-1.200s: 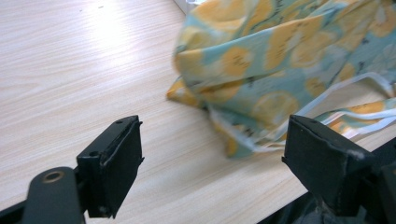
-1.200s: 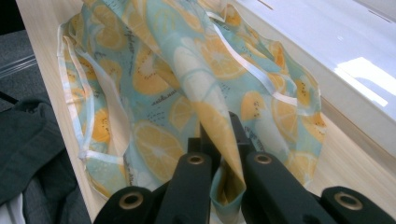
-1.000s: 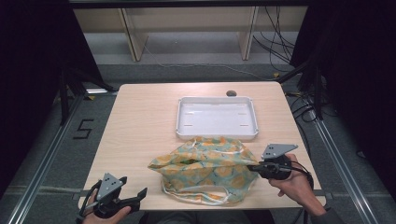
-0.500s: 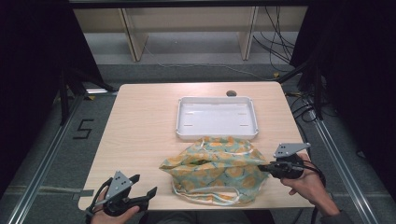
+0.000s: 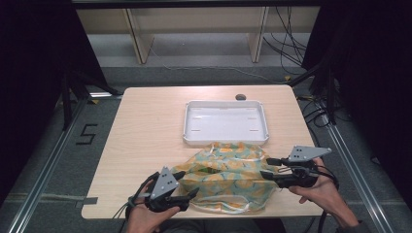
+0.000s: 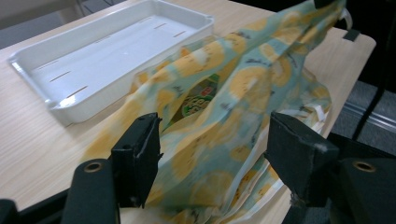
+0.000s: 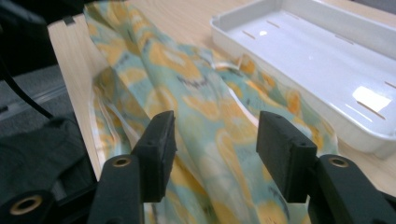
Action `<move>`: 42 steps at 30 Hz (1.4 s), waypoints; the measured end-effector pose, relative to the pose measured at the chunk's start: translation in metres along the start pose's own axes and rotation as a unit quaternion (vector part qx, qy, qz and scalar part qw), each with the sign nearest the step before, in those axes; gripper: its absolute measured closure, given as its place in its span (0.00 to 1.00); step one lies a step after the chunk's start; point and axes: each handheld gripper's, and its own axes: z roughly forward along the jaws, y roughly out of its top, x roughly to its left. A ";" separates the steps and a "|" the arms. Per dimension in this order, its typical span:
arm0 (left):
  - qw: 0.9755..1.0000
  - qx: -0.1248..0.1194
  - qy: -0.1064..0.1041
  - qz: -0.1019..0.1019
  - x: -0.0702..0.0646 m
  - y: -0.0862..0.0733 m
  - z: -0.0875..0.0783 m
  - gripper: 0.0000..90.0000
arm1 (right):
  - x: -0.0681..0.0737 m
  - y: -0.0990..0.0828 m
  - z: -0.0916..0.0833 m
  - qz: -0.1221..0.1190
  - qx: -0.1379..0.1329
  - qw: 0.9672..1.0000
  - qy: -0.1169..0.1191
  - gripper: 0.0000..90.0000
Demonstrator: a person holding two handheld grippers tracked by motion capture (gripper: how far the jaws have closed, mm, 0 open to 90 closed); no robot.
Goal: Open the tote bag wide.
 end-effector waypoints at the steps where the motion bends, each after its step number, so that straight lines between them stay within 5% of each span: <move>1: 1.000 0.007 -0.005 0.007 -0.001 0.002 0.004 0.38 | 0.000 0.003 0.002 -0.006 -0.005 1.000 -0.001 0.53; 3: 0.999 0.032 -0.012 0.021 -0.002 0.004 0.015 0.38 | 0.004 0.014 0.011 -0.012 0.000 1.000 0.002 0.51; 12: 0.998 0.054 -0.010 0.034 0.001 0.009 0.036 0.39 | 0.021 0.044 0.053 -0.053 0.029 0.997 0.038 0.49; 17: 0.996 0.072 -0.028 0.047 -0.003 0.010 0.053 0.53 | 0.029 0.059 0.081 -0.090 0.051 0.993 0.055 0.52; 19: 0.995 0.070 -0.032 0.064 -0.003 0.010 0.058 0.59 | 0.032 0.060 0.089 -0.080 0.058 0.993 0.059 0.54; 21: 0.994 0.072 -0.033 0.075 -0.005 0.009 0.059 0.70 | 0.033 0.062 0.097 -0.092 0.069 0.991 0.060 0.60; 24: 0.992 0.076 -0.036 0.093 -0.006 0.007 0.057 0.90 | 0.031 0.062 0.104 -0.102 0.089 0.989 0.061 0.83; 28: 0.989 0.090 -0.049 0.108 -0.011 0.001 0.052 0.99 | 0.017 0.067 0.112 -0.103 0.104 0.988 0.045 1.00; 30: 0.986 0.101 -0.054 0.123 -0.012 -0.002 0.049 0.99 | 0.007 0.071 0.117 -0.098 0.111 0.988 0.032 1.00; 34: 0.984 0.111 -0.066 0.120 -0.020 -0.009 0.044 0.99 | -0.015 0.082 0.129 -0.082 0.111 0.991 0.006 1.00; 42: 0.978 0.135 -0.091 0.128 -0.029 -0.018 0.042 0.99 | -0.050 0.100 0.155 -0.076 0.128 0.988 -0.045 1.00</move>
